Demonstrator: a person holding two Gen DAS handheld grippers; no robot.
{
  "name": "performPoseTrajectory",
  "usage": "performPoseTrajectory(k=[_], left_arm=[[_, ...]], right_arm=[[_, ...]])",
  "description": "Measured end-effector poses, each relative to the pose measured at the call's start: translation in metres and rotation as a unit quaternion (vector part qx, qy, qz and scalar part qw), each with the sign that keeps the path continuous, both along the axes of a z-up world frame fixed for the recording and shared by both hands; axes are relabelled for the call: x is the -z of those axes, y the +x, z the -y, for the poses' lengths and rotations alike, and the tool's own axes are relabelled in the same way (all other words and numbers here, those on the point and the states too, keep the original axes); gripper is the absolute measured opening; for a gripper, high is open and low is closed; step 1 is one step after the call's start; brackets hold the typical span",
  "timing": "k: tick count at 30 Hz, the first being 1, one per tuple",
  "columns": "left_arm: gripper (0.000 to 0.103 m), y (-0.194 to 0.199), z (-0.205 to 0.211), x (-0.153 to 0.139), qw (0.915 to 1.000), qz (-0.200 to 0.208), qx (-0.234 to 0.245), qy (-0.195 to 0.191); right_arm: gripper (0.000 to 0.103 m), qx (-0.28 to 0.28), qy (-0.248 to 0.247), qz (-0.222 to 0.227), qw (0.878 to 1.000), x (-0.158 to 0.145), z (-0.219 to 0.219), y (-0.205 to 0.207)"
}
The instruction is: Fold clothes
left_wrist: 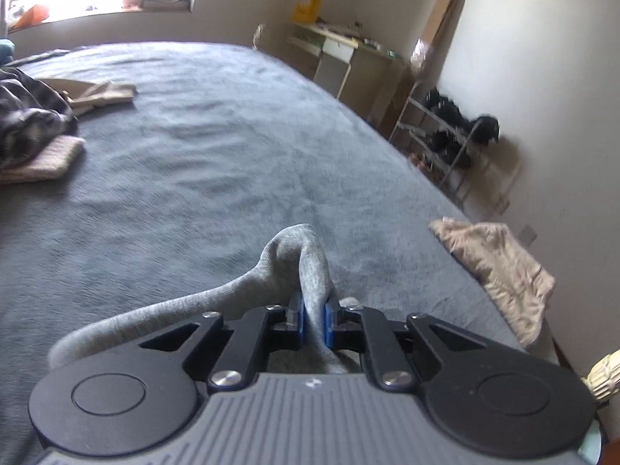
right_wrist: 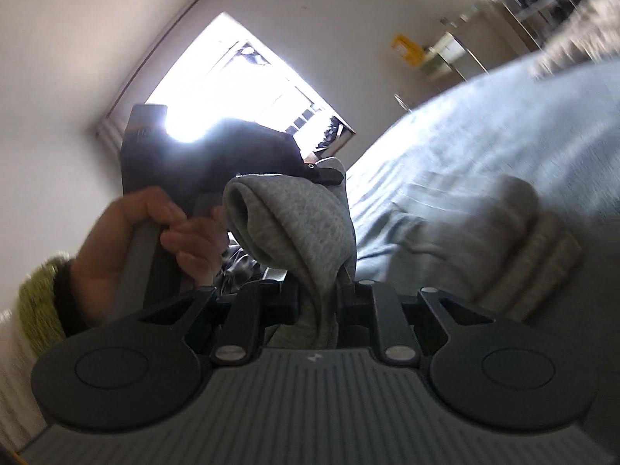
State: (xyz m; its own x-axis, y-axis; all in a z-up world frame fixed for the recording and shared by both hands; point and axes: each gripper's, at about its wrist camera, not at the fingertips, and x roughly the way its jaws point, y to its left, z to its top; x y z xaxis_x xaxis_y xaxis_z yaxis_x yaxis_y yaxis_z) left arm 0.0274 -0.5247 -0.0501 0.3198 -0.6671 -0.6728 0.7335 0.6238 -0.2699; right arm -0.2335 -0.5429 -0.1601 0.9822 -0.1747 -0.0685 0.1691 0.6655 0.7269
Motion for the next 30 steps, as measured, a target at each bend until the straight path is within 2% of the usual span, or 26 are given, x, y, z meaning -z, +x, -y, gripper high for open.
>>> performPoseTrajectory(k=[5,6,7,9,12,15,19,23,25,27,30], left_arm=[[0.016,-0.005,0.021,0.018,0.9993,0.003,0.032,0.021],[0.02,-0.005,0.024,0.02,0.999,0.0,0.04,0.021],[0.028,-0.005,0.025,0.021,0.9987,-0.005,0.046,0.018],[0.036,-0.004,0.024,0.02,0.998,-0.022,0.059,0.002],[0.036,-0.008,0.02,0.014,0.9958,-0.032,0.084,-0.016],[0.038,-0.015,0.008,0.003,0.9945,-0.012,0.101,-0.023],[0.039,-0.021,-0.039,-0.015,0.9939,0.006,0.105,-0.032],[0.043,-0.02,-0.107,-0.027,0.9953,0.017,0.089,-0.036],[0.044,-0.019,-0.144,-0.025,0.9961,0.01,0.079,-0.039],[0.044,-0.019,-0.175,-0.016,0.9964,-0.004,0.072,-0.043],[0.044,-0.024,-0.208,0.008,0.9964,-0.032,0.062,-0.049]], right_arm=[[0.014,0.007,0.05,0.0,0.999,0.02,0.012,0.004],[0.014,0.006,0.065,0.003,0.998,0.025,0.014,0.004],[0.014,0.003,0.08,0.008,0.997,0.028,0.016,0.003],[0.015,-0.002,0.11,0.018,0.994,0.035,0.019,0.002],[0.015,-0.009,0.151,0.036,0.988,0.044,0.021,-0.001],[0.015,-0.019,0.195,0.057,0.979,0.053,0.022,-0.003],[0.026,-0.025,0.24,0.092,0.966,0.058,0.019,-0.016],[0.032,0.015,0.215,0.089,0.973,0.044,0.012,-0.036],[0.045,0.04,0.187,0.083,0.978,0.031,0.008,-0.047],[0.055,0.052,0.155,0.076,0.984,0.017,0.015,-0.05],[0.066,0.046,0.124,0.05,0.99,-0.004,0.019,-0.048]])
